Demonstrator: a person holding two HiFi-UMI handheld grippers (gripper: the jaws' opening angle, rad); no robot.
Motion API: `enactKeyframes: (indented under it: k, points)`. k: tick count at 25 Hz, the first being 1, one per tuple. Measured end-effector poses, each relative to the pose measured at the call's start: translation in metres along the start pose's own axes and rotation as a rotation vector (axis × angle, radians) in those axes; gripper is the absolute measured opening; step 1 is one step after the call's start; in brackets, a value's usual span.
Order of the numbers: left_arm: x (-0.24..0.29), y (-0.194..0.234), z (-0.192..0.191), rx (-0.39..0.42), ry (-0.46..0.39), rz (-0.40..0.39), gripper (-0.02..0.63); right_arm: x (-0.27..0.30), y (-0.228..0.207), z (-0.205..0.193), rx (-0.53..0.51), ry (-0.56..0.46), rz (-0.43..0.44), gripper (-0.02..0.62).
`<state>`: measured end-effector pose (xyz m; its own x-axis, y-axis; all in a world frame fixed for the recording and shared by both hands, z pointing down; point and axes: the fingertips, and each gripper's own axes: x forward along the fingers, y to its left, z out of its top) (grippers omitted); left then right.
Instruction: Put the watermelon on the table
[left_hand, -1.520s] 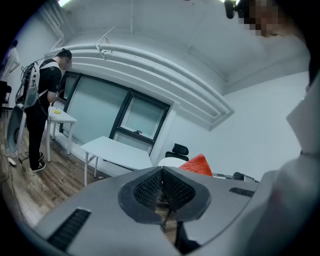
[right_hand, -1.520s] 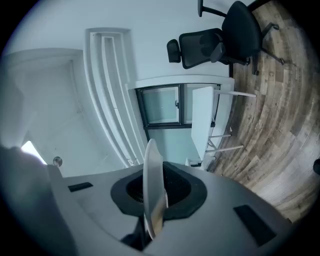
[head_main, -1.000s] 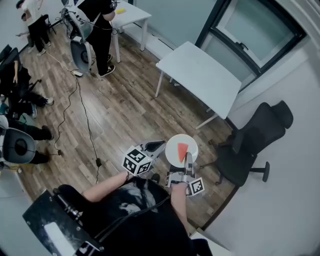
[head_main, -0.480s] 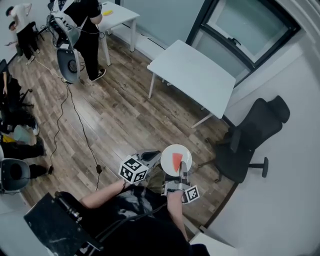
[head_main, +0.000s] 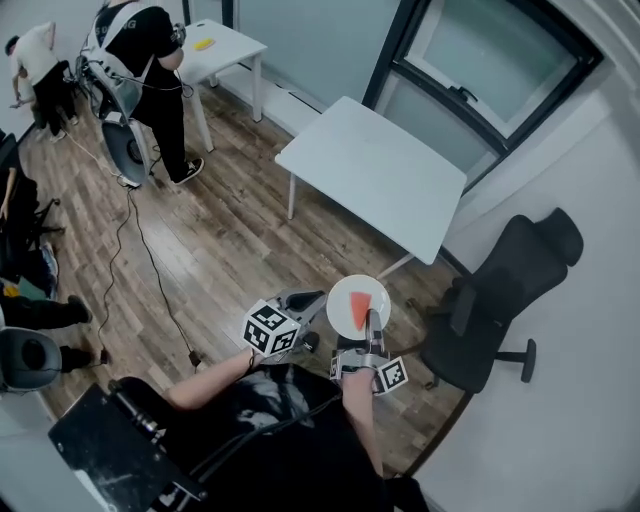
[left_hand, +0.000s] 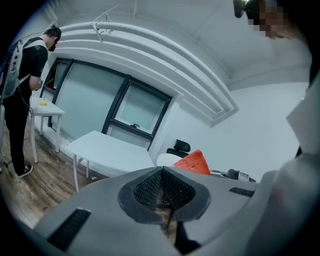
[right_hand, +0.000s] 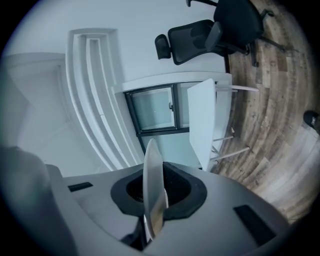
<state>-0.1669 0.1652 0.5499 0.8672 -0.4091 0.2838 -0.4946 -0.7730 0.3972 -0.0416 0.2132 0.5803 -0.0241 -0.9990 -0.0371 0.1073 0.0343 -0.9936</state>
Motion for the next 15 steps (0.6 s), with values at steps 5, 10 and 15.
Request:
enactKeyframes:
  k: [5, 10, 15]
  points:
    - [0.063, 0.009, 0.039, 0.005, -0.033, 0.019, 0.005, 0.048, 0.014, 0.064, 0.001, -0.021, 0.04, 0.028]
    - [0.116, 0.013, 0.039, -0.021, 0.021, 0.014, 0.005, 0.073, -0.002, 0.095, 0.034, -0.013, -0.01, 0.028]
    - [0.157, 0.024, 0.046, -0.021, 0.07, -0.001, 0.006, 0.088, -0.019, 0.118, 0.079, -0.043, -0.044, 0.028]
